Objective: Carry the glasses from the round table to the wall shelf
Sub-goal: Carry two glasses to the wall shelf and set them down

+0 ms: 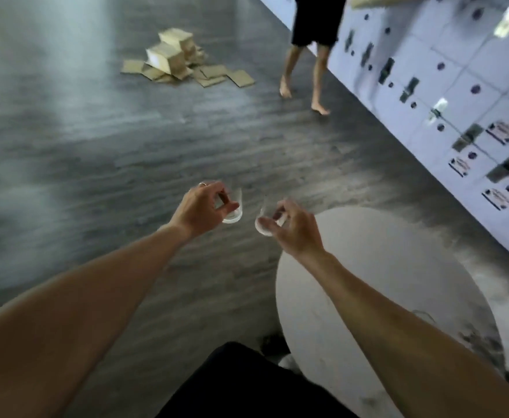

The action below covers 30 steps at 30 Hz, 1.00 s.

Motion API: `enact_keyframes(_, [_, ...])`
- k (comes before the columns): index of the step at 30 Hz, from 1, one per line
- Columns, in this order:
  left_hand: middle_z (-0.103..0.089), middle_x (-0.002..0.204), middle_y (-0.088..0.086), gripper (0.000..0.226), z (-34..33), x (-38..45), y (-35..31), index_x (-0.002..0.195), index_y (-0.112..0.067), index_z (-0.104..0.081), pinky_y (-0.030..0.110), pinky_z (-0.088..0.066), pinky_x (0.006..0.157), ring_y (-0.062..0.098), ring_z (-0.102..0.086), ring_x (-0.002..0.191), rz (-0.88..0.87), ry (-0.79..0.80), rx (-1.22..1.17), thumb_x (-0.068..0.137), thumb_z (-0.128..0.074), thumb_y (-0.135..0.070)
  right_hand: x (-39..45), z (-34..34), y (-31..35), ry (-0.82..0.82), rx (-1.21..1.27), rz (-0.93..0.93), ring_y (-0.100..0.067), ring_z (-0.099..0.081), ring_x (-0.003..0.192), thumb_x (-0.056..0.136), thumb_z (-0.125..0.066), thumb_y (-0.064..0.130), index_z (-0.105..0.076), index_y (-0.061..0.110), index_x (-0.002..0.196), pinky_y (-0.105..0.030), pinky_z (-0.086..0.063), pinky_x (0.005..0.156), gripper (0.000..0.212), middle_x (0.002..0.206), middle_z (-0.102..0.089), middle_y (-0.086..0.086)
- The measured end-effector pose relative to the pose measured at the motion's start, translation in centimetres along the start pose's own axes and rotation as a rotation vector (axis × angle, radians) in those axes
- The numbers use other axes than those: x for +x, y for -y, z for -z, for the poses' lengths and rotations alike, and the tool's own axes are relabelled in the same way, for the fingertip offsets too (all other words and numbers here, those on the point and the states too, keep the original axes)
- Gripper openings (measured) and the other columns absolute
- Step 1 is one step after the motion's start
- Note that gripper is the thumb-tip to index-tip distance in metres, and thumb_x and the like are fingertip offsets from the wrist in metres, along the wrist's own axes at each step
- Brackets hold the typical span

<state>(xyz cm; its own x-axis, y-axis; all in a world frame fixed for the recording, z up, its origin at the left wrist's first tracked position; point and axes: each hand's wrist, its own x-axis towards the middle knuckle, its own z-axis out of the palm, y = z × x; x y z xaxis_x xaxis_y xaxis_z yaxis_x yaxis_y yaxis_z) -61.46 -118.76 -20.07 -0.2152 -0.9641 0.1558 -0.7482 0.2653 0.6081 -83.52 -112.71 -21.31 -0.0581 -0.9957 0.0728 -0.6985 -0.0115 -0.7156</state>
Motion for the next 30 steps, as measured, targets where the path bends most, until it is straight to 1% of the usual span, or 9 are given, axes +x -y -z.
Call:
enact_keyframes(3, [-0.071, 0.100, 0.006, 0.032, 7.3, 0.3, 2.5, 0.089, -0.019, -0.066, 0.037, -0.052, 0.081, 0.027, -0.067, 0.089, 0.028, -0.087, 0.028, 0.075, -0.077, -0.045, 3.9, -0.9, 7.7, -0.018, 0.019, 0.108, -0.018, -0.060, 0.079, 0.079, -0.080, 0.046, -0.063, 0.015, 0.088, -0.031, -0.045, 0.068, 0.036, 0.087, -0.065, 0.000])
enact_keyframes(5, [-0.070, 0.105, 0.004, 0.032, 12.8, -0.2, 4.7, 0.090, -0.021, -0.062, 0.038, -0.052, 0.082, 0.026, -0.066, 0.093, 0.030, -0.149, 0.054, 0.076, -0.075, -0.048, 6.0, -2.1, 13.2, -0.016, 0.019, 0.194, -0.018, -0.060, 0.075, 0.078, -0.081, 0.045, -0.060, 0.019, 0.082, -0.027, -0.041, 0.065, 0.034, 0.080, -0.063, 0.002])
enact_keyframes(9, [-0.070, 0.096, 0.000, 0.031, 23.5, -2.8, 7.9, 0.085, -0.031, -0.054, 0.038, -0.052, 0.080, 0.021, -0.065, 0.091, 0.043, -0.280, 0.066, 0.075, -0.071, -0.054, 8.9, -4.7, 23.6, 0.020, 0.061, 0.332, -0.015, -0.062, 0.069, 0.072, -0.085, 0.048, -0.056, 0.021, 0.075, -0.025, -0.043, 0.060, 0.040, 0.070, -0.064, 0.007])
enact_keyframes(14, [-0.070, 0.095, -0.003, 0.029, 34.2, -8.0, 12.7, 0.087, -0.028, -0.055, 0.030, -0.043, 0.070, 0.017, -0.063, 0.088, 0.153, -0.471, 0.161, 0.076, -0.073, -0.050, 11.1, -9.5, 36.5, 0.111, 0.121, 0.539, -0.009, -0.060, 0.065, 0.071, -0.085, 0.048, -0.054, 0.023, 0.072, -0.026, -0.043, 0.061, 0.040, 0.067, -0.063, 0.009])
enact_keyframes(16, [-0.067, 0.093, -0.005, 0.028, 37.2, -10.5, 14.5, 0.088, -0.026, -0.056, 0.028, -0.038, 0.068, 0.016, -0.060, 0.086, 0.205, -0.512, 0.214, 0.078, -0.073, -0.047, 11.3, -11.8, 40.8, 0.147, 0.156, 0.610, -0.014, -0.062, 0.067, 0.071, -0.086, 0.046, -0.052, 0.024, 0.068, -0.027, -0.044, 0.062, 0.041, 0.066, -0.064, 0.008])
enact_keyframes(20, [-0.058, 0.085, -0.011, 0.028, 43.0, -15.8, 18.2, 0.087, -0.026, -0.057, 0.029, -0.042, 0.068, 0.014, -0.056, 0.079, 0.368, -0.627, 0.328, 0.078, -0.073, -0.048, 10.5, -17.9, 49.0, 0.259, 0.206, 0.749, -0.011, -0.063, 0.068, 0.069, -0.087, 0.048, -0.055, 0.023, 0.069, -0.025, -0.047, 0.062, 0.040, 0.070, -0.066, 0.007])
enact_keyframes(23, [-0.065, 0.085, -0.008, 0.026, 46.8, -18.9, 20.8, 0.082, -0.032, -0.053, 0.033, -0.049, 0.070, 0.017, -0.062, 0.079, 0.444, -0.681, 0.382, 0.077, -0.074, -0.048, 9.9, -22.6, 53.9, 0.357, 0.234, 0.834, -0.012, -0.067, 0.073, 0.068, -0.087, 0.050, -0.060, 0.020, 0.074, -0.026, -0.050, 0.065, 0.041, 0.075, -0.069, 0.007])
enact_keyframes(26, [-0.064, 0.084, -0.008, 0.028, 50.4, -21.3, 23.4, 0.079, -0.034, -0.050, 0.036, -0.052, 0.074, 0.018, -0.063, 0.080, 0.522, -0.736, 0.414, 0.077, -0.074, -0.048, 9.2, -27.1, 58.7, 0.450, 0.262, 0.927, -0.013, -0.065, 0.073, 0.070, -0.086, 0.049, -0.061, 0.018, 0.076, -0.025, -0.044, 0.062, 0.040, 0.070, -0.066, 0.009])
enact_keyframes(30, [-0.070, 0.086, -0.007, 0.031, 54.9, -23.5, 26.5, 0.085, -0.027, -0.057, 0.036, -0.054, 0.074, 0.016, -0.066, 0.079, 0.631, -0.844, 0.439, 0.076, -0.073, -0.052, 8.7, -32.3, 65.1, 0.564, 0.295, 1.061, -0.002, -0.056, 0.062, 0.069, -0.088, 0.046, -0.059, 0.019, 0.072, -0.023, -0.039, 0.056, 0.040, 0.064, -0.060, 0.014])
